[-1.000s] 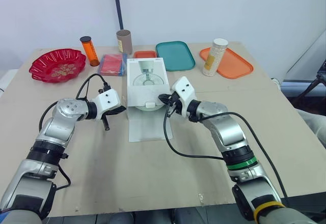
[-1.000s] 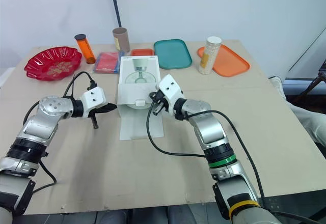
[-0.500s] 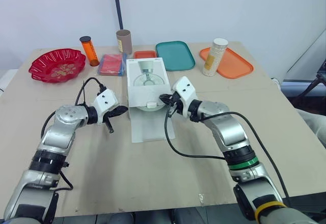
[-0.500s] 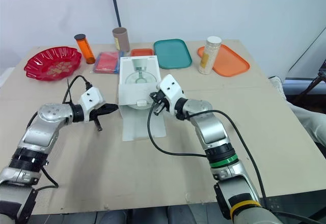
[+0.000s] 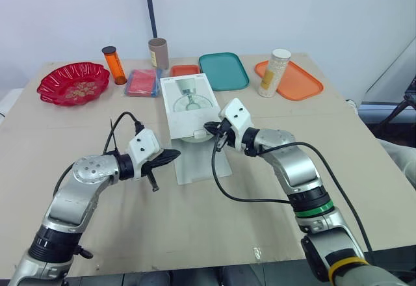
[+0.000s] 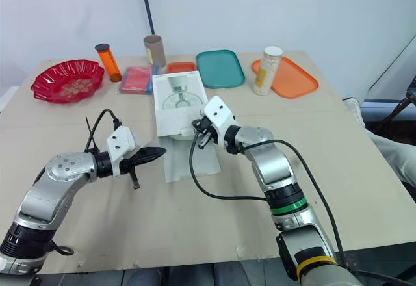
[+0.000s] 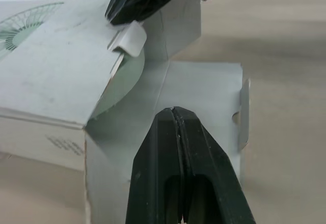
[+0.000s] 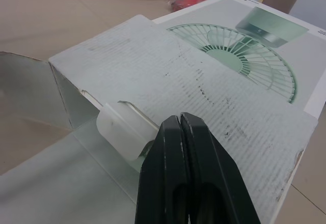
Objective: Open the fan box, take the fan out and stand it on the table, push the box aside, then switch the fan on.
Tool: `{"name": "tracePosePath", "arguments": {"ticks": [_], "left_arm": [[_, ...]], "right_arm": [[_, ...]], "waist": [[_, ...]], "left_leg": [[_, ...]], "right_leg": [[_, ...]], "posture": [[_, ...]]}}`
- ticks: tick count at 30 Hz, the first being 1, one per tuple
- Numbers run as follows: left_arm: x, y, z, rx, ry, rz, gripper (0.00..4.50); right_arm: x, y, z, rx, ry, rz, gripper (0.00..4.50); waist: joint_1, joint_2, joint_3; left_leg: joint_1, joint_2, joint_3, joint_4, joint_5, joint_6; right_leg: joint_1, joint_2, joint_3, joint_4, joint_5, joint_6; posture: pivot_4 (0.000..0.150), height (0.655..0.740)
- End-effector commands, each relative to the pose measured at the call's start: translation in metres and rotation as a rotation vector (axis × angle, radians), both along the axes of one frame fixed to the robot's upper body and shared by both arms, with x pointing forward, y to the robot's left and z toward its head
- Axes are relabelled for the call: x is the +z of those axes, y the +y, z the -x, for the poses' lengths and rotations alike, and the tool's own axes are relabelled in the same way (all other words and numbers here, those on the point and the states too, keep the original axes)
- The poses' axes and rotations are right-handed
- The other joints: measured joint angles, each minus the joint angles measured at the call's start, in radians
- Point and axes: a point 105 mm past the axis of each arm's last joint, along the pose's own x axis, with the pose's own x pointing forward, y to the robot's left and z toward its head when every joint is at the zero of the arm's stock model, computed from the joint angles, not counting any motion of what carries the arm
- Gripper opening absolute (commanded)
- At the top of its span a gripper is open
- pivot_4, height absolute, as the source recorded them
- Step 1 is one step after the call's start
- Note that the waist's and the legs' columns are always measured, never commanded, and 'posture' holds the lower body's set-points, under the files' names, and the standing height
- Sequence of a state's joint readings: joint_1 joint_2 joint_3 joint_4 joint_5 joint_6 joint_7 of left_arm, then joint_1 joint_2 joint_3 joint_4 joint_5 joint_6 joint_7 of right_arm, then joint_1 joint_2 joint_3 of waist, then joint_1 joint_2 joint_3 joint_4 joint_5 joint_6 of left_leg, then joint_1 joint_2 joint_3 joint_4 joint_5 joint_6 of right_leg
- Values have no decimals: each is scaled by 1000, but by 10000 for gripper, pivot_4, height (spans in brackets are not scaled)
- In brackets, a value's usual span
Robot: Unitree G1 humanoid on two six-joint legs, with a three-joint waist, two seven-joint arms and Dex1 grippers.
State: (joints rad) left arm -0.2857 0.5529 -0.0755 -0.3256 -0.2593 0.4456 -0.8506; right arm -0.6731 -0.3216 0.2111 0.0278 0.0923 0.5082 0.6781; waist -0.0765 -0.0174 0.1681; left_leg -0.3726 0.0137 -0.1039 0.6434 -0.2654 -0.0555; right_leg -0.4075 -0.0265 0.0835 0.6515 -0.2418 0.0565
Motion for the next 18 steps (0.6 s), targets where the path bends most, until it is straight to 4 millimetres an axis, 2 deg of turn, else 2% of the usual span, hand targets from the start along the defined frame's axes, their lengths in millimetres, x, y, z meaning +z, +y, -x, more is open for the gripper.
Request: {"name": "tracePosePath", "arguments": {"ticks": [1, 4, 8, 13, 18], "left_arm": [[-2, -10, 6, 2, 27, 55, 0], [-18, -11, 0, 54, 54, 49, 0], [-28, -9, -16, 155, 64, 73, 0], [-26, -13, -31, 232, 30, 113, 0], [-24, 2, -38, 296, 10, 98, 0]], "right_arm": [[12, 4, 4, 31, -39, -1, 138], [14, 4, 4, 33, -40, 3, 138], [14, 3, 4, 35, -40, 11, 138], [14, 3, 3, 33, -44, 16, 138], [16, 4, 4, 39, -50, 10, 138]], "waist": [[0, 0, 0], [0, 0, 0], [1, 0, 0], [2, 0, 0], [2, 0, 0]], "left_leg": [[0, 0, 0, 0, 0, 0], [0, 0, 0, 0, 0, 0], [0, 0, 0, 0, 0, 0], [0, 0, 0, 0, 0, 0], [0, 0, 0, 0, 0, 0]], "right_leg": [[0, 0, 0, 0, 0, 0], [0, 0, 0, 0, 0, 0], [0, 0, 0, 0, 0, 0], [0, 0, 0, 0, 0, 0], [0, 0, 0, 0, 0, 0]], "posture": [[1500, 7400], [1500, 7400], [1500, 7400], [1500, 7400], [1500, 7400]]}}
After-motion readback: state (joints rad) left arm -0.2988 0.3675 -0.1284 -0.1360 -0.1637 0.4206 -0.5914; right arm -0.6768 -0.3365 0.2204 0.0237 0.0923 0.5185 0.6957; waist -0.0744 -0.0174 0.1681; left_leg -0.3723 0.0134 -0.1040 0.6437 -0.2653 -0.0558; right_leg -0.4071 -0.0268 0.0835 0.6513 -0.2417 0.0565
